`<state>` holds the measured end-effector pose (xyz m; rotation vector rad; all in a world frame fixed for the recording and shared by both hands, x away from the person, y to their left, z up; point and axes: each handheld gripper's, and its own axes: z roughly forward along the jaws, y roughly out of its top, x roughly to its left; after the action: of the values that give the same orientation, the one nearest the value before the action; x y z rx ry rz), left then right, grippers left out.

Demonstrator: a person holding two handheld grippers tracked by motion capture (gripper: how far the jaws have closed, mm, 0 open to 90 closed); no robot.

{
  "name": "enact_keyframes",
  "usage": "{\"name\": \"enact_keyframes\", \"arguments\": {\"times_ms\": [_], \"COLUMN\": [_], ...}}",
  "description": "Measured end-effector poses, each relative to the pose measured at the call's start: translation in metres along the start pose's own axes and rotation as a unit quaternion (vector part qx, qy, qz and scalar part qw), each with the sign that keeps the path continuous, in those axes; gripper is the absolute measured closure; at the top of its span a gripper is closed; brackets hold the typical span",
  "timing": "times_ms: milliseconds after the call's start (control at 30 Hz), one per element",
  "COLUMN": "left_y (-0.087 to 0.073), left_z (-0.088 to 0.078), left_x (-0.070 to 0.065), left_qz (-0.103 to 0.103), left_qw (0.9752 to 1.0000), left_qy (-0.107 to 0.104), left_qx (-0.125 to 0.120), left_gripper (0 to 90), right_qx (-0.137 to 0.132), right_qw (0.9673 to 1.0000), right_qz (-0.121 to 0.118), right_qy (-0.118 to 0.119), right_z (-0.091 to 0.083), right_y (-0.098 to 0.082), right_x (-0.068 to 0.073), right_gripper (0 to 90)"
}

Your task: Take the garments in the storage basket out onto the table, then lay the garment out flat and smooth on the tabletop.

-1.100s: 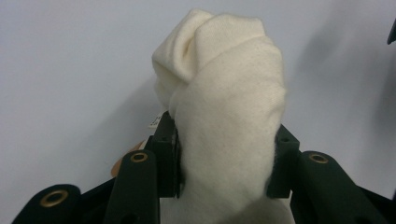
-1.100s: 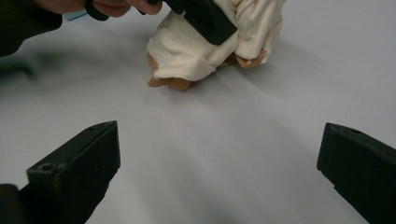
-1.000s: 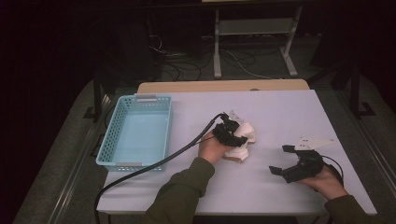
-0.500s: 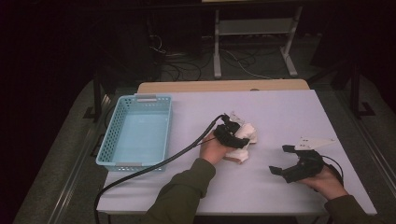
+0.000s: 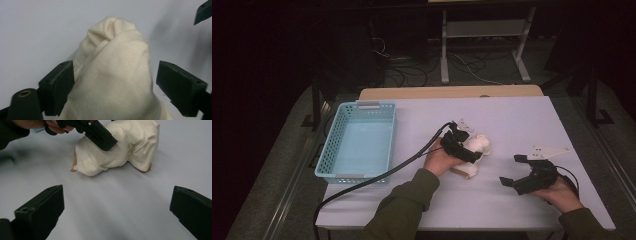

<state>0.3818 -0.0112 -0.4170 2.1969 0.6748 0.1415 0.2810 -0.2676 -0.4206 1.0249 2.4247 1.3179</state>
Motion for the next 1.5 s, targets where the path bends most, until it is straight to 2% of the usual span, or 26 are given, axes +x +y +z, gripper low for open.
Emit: {"name": "enact_keyframes", "arguments": {"times_ms": [33,133,233,467,567,667,767,967,1000,1133,1233,1300,1367,1467,1500], "left_y": [0.001,0.002,0.003,0.004,0.0,-0.003,-0.007,-0.014,-0.016,-0.019,-0.024,-0.026,-0.029,-0.034,-0.035], "left_z": [-0.002,-0.006,-0.011,-0.023,-0.031,-0.038,-0.046,-0.056,-0.06,-0.065,-0.07,-0.073,-0.076,-0.082,-0.084], "left_x": [0.001,0.0,-0.003,-0.007,-0.003,-0.002,0.002,0.003,0.001,0.001,0.001,0.0,0.0,-0.001,0.0], "left_qz": [0.01,0.01,0.024,0.035,0.027,0.026,0.02,0.022,0.029,0.025,0.022,0.021,0.021,0.016,0.017], "left_qw": [0.9999,0.9999,0.9996,0.9994,0.9995,0.9995,0.9997,0.9995,0.9992,0.9993,0.9992,0.9989,0.9987,0.9981,0.9981], "left_qy": [-0.003,-0.008,-0.011,-0.006,-0.008,0.004,0.005,0.014,0.022,0.02,0.027,0.039,0.04,0.05,0.053], "left_qx": [0.005,-0.002,-0.001,-0.002,-0.014,-0.015,-0.011,-0.019,-0.015,-0.019,-0.021,-0.014,-0.026,-0.031,-0.025], "left_gripper": [12.5,6.4,0.5,0.0,0.0,0.0,0.0,0.0,0.0,0.0,0.0,0.0,0.0,0.0,0.0], "right_qx": [0.0,0.002,-0.002,-0.001,-0.001,-0.001,0.002,0.002,0.002,0.002,0.002,0.001,0.002,0.003,0.004], "right_qw": [1.0,1.0,1.0,1.0,1.0,1.0,1.0,1.0,1.0,1.0,1.0,1.0,1.0,1.0,1.0], "right_qz": [0.0,0.0,-0.001,-0.003,-0.003,-0.004,-0.001,0.0,0.0,-0.001,-0.001,-0.001,-0.001,-0.003,-0.002], "right_qy": [0.0,-0.001,0.0,-0.002,-0.002,-0.003,-0.002,-0.003,-0.003,-0.003,-0.002,-0.002,-0.002,-0.002,-0.002], "right_z": [0.0,-0.001,-0.002,-0.001,-0.001,-0.001,-0.001,-0.001,-0.001,-0.001,-0.001,-0.001,0.0,0.0,0.0], "right_y": [0.0,-0.002,-0.002,-0.002,-0.002,-0.002,-0.002,-0.002,-0.002,-0.002,-0.002,-0.002,-0.002,-0.001,-0.001], "right_x": [0.0,-0.001,0.0,0.0,0.0,0.0,0.0,0.0,0.001,0.0,0.0,0.0,0.0,0.0,0.001], "right_gripper": [0.0,0.0,0.0,0.0,0.0,0.0,0.0,0.0,0.0,0.0,0.0,0.0,0.0,0.0,0.0]}}
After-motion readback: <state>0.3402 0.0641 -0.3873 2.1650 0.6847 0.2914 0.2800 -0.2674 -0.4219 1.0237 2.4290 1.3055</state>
